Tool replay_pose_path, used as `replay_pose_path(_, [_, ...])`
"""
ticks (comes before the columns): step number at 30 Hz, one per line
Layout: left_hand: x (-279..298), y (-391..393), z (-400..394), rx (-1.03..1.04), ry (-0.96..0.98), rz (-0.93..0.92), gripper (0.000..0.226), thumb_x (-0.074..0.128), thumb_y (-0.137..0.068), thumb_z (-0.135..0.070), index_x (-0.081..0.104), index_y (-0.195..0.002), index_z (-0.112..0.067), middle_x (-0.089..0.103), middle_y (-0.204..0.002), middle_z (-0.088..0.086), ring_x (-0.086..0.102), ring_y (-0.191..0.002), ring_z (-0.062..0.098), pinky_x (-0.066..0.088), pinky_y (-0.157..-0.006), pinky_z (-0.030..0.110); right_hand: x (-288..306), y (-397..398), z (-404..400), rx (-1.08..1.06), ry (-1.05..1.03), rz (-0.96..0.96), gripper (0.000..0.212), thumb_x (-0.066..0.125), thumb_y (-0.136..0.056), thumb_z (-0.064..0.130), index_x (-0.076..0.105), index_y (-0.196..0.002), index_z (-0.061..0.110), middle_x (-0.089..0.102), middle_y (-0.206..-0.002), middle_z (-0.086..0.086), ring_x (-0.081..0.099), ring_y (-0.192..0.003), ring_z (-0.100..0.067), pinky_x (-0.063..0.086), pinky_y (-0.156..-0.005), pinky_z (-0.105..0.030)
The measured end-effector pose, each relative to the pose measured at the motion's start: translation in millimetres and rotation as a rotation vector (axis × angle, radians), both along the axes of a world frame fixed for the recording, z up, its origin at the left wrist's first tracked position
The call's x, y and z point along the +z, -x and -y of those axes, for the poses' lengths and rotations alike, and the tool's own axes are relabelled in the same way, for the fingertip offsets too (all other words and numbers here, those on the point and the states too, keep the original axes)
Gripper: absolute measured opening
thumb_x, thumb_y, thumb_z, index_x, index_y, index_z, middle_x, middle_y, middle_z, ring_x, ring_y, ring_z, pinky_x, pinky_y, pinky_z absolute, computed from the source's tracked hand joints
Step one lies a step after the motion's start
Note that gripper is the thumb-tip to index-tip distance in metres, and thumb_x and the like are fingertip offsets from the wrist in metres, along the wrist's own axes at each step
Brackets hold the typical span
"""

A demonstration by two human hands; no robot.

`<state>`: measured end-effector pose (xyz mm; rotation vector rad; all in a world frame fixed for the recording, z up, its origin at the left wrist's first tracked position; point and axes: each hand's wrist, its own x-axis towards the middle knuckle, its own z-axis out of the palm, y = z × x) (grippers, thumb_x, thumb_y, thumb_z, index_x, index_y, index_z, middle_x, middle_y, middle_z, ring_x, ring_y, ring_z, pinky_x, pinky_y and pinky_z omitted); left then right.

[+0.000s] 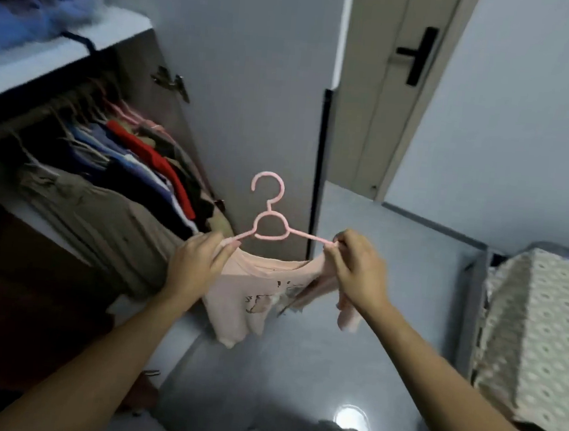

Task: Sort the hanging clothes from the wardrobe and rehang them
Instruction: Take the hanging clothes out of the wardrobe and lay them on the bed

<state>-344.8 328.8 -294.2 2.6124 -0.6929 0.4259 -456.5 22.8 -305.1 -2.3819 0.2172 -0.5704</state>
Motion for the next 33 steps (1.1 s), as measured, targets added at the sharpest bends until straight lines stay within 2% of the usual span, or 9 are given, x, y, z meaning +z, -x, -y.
replay_pose_path(3, [-6,19,69,-0.138,-0.021,-0.003,0.048,0.047,-0.101,-0.058,0.053,-0.077,-0.017,0.060,-0.072,0.010,0.062,-0.074,0.039,0.048,-0.056,0.045,-5,54,58,-0.109,-0.001,-0.005,0.013,0.058,-0.104,0.037,0.056,-0.101,0.025,0.058,-0.094,0.010,0.055,-0.087,-0.018,0.045,-0.072,-0.038])
replay_pose_path(11, [-17,79,260,-0.461,0.021,-0.021,0.044,0.049,-0.100,-0.053,0.044,-0.072,-0.019,0.052,-0.065,0.003,0.056,-0.062,0.034,0.040,-0.050,0.036,-8,193,192,-0.429,0.058,-0.024,0.013,0.059,-0.104,0.036,0.057,-0.101,0.023,0.058,-0.094,0.012,0.056,-0.089,-0.015,0.045,-0.072,-0.035])
replay_pose_path(15, [-22,103,345,-0.622,-0.002,-0.049,0.045,0.044,-0.100,-0.059,0.040,-0.073,-0.024,0.051,-0.066,0.000,0.056,-0.061,0.032,0.037,-0.050,0.034,-11,258,231,-0.605,0.076,-0.046,0.013,0.061,-0.103,0.033,0.056,-0.100,0.022,0.054,-0.091,0.011,0.054,-0.085,-0.017,0.040,-0.067,-0.035])
replay_pose_path(17, [-22,114,384,-0.734,-0.019,-0.055,0.044,0.040,-0.101,-0.063,0.037,-0.074,-0.028,0.050,-0.066,-0.002,0.054,-0.060,0.029,0.036,-0.048,0.033,-13,288,243,-0.710,0.067,-0.063,0.015,0.059,-0.104,0.035,0.055,-0.098,0.023,0.056,-0.090,0.009,0.054,-0.084,-0.018,0.043,-0.067,-0.038])
replay_pose_path(22, [-32,142,474,-1.005,-0.055,-0.094,0.048,0.039,-0.100,-0.065,0.043,-0.074,-0.025,0.049,-0.068,-0.005,0.053,-0.063,0.026,0.039,-0.049,0.033,-17,353,244,-0.999,0.041,-0.112,0.014,0.059,-0.104,0.035,0.055,-0.095,0.025,0.056,-0.089,0.013,0.052,-0.082,-0.011,0.044,-0.064,-0.035])
replay_pose_path(25, [-35,165,515,-1.195,-0.065,-0.113,0.043,0.040,-0.100,-0.064,0.037,-0.075,-0.029,0.045,-0.067,-0.008,0.050,-0.062,0.022,0.035,-0.049,0.031,-17,384,224,-1.181,0.014,-0.123,0.014,0.059,-0.104,0.034,0.053,-0.094,0.026,0.055,-0.088,0.014,0.052,-0.082,-0.010,0.045,-0.064,-0.033])
replay_pose_path(29, [-40,195,552,-1.439,-0.089,-0.159,0.046,0.038,-0.099,-0.066,0.044,-0.077,-0.026,0.047,-0.070,-0.010,0.048,-0.065,0.017,0.032,-0.052,0.031,-18,410,184,-1.406,0.003,-0.130,0.015,0.058,-0.104,0.036,0.052,-0.093,0.027,0.055,-0.087,0.015,0.054,-0.082,-0.011,0.047,-0.066,-0.033])
replay_pose_path(33, [-43,229,574,-1.651,-0.093,-0.124,0.045,0.040,-0.100,-0.061,0.045,-0.078,-0.023,0.048,-0.068,-0.009,0.049,-0.063,0.016,0.034,-0.052,0.031,-18,428,143,-1.571,0.014,-0.138,0.013,0.059,-0.104,0.030,0.052,-0.093,0.027,0.054,-0.089,0.017,0.054,-0.083,-0.011,0.047,-0.066,-0.032])
